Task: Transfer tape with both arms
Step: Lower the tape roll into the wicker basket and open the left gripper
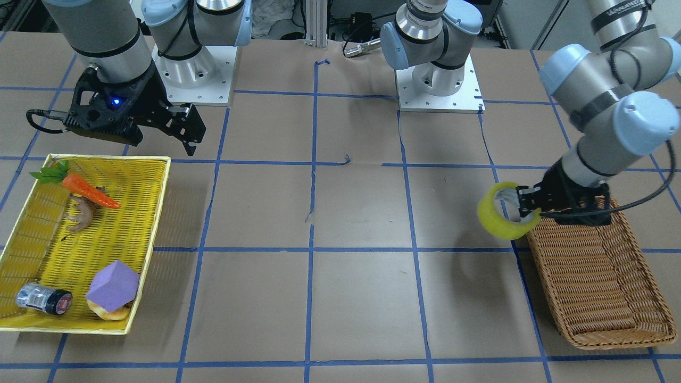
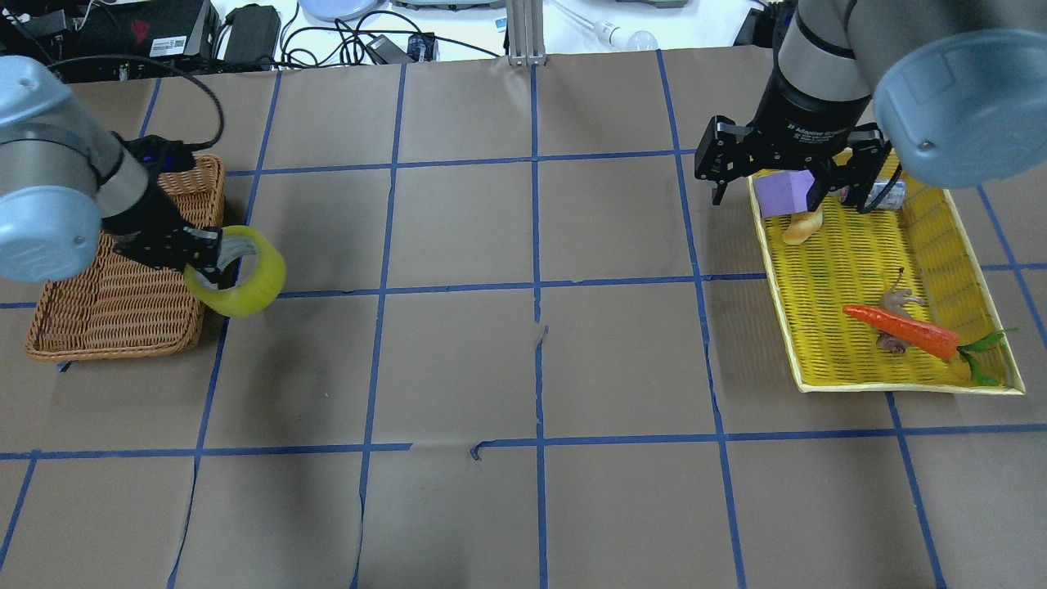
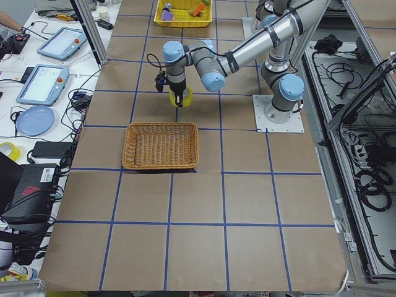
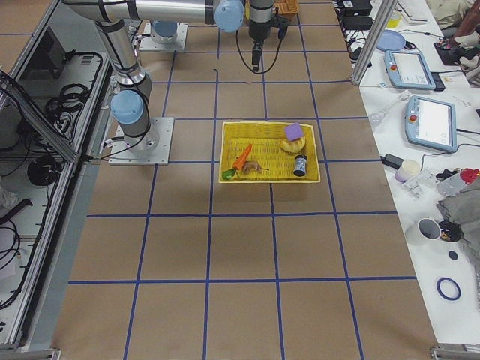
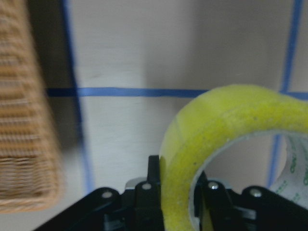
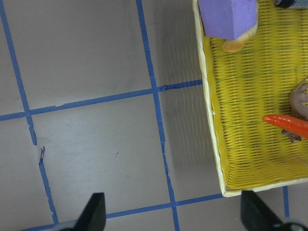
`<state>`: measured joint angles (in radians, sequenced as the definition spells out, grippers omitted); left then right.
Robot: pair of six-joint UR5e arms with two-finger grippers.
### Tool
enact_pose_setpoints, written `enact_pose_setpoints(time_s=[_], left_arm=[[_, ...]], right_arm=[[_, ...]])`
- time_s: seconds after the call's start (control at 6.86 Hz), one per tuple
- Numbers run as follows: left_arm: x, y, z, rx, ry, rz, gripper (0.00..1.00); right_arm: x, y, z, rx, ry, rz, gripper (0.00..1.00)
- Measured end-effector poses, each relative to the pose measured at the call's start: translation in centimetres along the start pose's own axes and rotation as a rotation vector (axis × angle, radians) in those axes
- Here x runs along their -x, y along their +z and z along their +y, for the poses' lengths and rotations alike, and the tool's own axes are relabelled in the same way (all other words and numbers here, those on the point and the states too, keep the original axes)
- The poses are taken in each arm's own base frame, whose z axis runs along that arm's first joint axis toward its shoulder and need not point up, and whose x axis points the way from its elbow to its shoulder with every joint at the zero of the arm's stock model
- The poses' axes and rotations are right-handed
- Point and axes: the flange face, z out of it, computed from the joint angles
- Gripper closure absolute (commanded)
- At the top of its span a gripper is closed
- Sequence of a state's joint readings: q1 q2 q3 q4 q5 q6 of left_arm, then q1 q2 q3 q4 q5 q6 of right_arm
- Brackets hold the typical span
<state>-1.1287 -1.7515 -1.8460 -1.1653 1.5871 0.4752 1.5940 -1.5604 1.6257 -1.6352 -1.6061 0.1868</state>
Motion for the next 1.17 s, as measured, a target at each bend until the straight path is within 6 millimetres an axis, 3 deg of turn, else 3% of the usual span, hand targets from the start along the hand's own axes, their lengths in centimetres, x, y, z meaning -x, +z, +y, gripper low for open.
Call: enact_pose_setpoints(time_s=[0.15,0.29,0.58,0.73,0.88,1.02,1.17], left_arm=[[5.6,-0.2,1.1,-0.005,0.028,-0.009,1.00],[9.8,-0.1,2.1,-0.023,0.041,-0.034,1.00],[14.4,1.5,1.4,-0.112,0.050,-0.120,1.00],[15.6,2.9,0.2,-0.161,0.049,-0.154,0.91],[16.1,4.7,-0.8,-0.200,0.049,-0.150,0.43],[16.1,6.3,-1.6,-0.226,0.034,-0.112,0.01],[16.0,7.1,-2.1,-0.250,-0.004,-0.071,0.00]], right_arm=[[0.0,0.0,0.0,0.000,-0.001,0.000,0.00],[0.0,0.0,0.1,-0.001,-0.002,-0.003,0.00],[0.1,0.0,0.1,0.000,-0.002,-0.008,0.00],[0.1,0.0,0.2,0.001,-0.002,-0.010,0.00],[0.1,0.0,0.2,0.000,-0.002,-0.012,0.00],[0.1,-0.1,0.2,0.000,-0.002,-0.012,0.00],[0.0,-0.1,0.1,-0.001,0.000,-0.012,0.00]])
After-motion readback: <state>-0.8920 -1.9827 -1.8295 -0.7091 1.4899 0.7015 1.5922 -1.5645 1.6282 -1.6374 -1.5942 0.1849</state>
